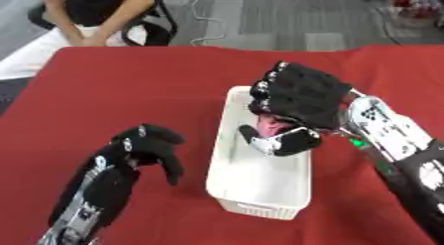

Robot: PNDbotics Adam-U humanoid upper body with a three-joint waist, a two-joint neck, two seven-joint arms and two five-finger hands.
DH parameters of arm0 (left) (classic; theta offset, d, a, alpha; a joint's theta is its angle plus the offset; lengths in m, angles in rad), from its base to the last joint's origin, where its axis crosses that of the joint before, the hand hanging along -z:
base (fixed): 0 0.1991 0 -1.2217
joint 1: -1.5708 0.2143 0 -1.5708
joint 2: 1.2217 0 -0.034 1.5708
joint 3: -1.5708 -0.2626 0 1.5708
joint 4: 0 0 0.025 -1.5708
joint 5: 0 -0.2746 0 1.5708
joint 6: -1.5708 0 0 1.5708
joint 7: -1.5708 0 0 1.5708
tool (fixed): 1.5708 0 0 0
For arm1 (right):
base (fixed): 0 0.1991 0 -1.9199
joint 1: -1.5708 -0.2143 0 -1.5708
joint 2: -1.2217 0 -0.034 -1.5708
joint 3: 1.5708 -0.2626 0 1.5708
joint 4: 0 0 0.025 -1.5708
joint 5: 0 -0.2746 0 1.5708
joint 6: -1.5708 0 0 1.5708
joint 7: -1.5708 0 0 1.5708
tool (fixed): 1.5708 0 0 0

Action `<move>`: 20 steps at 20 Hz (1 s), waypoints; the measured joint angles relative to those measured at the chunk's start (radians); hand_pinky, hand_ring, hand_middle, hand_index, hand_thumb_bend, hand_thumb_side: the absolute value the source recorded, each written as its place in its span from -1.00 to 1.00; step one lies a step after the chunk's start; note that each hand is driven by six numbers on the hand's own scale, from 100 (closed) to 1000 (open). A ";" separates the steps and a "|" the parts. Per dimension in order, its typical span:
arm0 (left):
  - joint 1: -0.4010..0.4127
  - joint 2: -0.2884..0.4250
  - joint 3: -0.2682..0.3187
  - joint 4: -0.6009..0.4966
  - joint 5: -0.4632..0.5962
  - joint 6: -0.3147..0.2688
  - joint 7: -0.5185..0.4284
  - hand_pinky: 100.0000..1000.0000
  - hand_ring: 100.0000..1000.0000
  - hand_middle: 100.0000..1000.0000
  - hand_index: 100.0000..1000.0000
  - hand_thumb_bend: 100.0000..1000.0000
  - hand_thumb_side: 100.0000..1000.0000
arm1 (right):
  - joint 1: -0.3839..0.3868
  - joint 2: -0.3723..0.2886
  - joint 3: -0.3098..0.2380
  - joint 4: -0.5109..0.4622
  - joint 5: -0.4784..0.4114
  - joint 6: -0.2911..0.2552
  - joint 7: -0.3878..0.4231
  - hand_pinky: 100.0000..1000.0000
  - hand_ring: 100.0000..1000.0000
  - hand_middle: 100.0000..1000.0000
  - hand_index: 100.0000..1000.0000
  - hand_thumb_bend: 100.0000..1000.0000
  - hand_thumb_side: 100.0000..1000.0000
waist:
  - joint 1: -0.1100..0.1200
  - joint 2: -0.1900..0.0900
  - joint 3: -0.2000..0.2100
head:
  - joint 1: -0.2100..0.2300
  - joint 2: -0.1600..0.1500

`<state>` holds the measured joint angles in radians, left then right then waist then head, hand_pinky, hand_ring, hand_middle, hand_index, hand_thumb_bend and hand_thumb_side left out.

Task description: Pick up objects on the table and place them in the box.

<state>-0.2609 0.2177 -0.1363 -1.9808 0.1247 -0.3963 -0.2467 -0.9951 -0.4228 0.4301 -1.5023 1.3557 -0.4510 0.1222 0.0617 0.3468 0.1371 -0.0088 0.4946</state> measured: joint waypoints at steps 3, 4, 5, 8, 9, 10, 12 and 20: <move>0.000 0.000 0.000 0.000 0.000 0.000 0.000 -0.41 -0.08 0.30 0.38 -1.00 0.83 | 0.000 0.000 0.000 0.002 -0.012 0.009 0.024 0.99 1.00 0.99 0.92 -0.94 1.00 | 0.000 0.000 0.000 | 0.000 0.000; 0.000 0.000 0.000 0.000 0.000 0.000 0.000 -0.41 -0.08 0.30 0.38 -1.00 0.83 | 0.000 0.000 -0.001 0.002 -0.022 0.013 0.030 1.00 1.00 1.00 0.99 -0.91 1.00 | 0.000 0.000 -0.001 | 0.000 0.000; 0.000 0.000 0.000 0.000 0.000 0.001 -0.001 -0.41 -0.08 0.30 0.38 -1.00 0.83 | 0.000 0.000 -0.001 0.002 -0.035 0.016 0.034 1.00 1.00 1.00 1.00 -0.90 1.00 | 0.000 0.000 -0.002 | 0.000 0.000; 0.000 0.000 0.000 0.000 0.000 0.001 -0.002 -0.41 -0.08 0.30 0.38 -1.00 0.83 | 0.000 0.000 -0.005 0.002 -0.091 0.019 0.033 1.00 1.00 1.00 1.00 -0.95 1.00 | 0.000 0.000 -0.005 | 0.000 0.000; 0.000 0.000 0.000 0.000 0.000 0.002 -0.003 -0.41 -0.08 0.30 0.38 -1.00 0.83 | 0.000 0.000 -0.006 -0.001 -0.112 0.018 0.025 1.00 1.00 1.00 1.00 -1.00 1.00 | 0.000 0.000 -0.006 | 0.000 0.000; 0.000 0.000 0.000 0.000 0.000 0.003 -0.005 -0.41 -0.08 0.30 0.38 -1.00 0.83 | 0.000 -0.001 -0.006 -0.006 -0.130 0.017 0.016 1.00 1.00 1.00 1.00 -1.00 1.00 | 0.000 0.000 -0.006 | 0.000 0.000; 0.000 0.000 0.000 0.000 0.000 0.004 -0.007 -0.41 -0.08 0.30 0.38 -1.00 0.83 | 0.000 -0.001 -0.006 -0.016 -0.158 0.013 -0.004 1.00 1.00 1.00 1.00 -1.00 1.00 | 0.000 0.000 -0.007 | 0.000 0.000; 0.007 0.000 0.006 0.000 -0.003 0.005 -0.008 -0.41 -0.08 0.31 0.38 -1.00 0.84 | 0.049 -0.050 -0.007 -0.119 -0.426 0.027 -0.146 0.57 0.83 0.85 0.77 -1.00 1.00 | 0.005 -0.001 -0.026 | 0.012 0.000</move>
<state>-0.2543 0.2177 -0.1298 -1.9808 0.1218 -0.3911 -0.2545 -0.9465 -0.4729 0.4229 -1.6209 0.9296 -0.4237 -0.0236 0.0671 0.3460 0.1113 0.0035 0.4945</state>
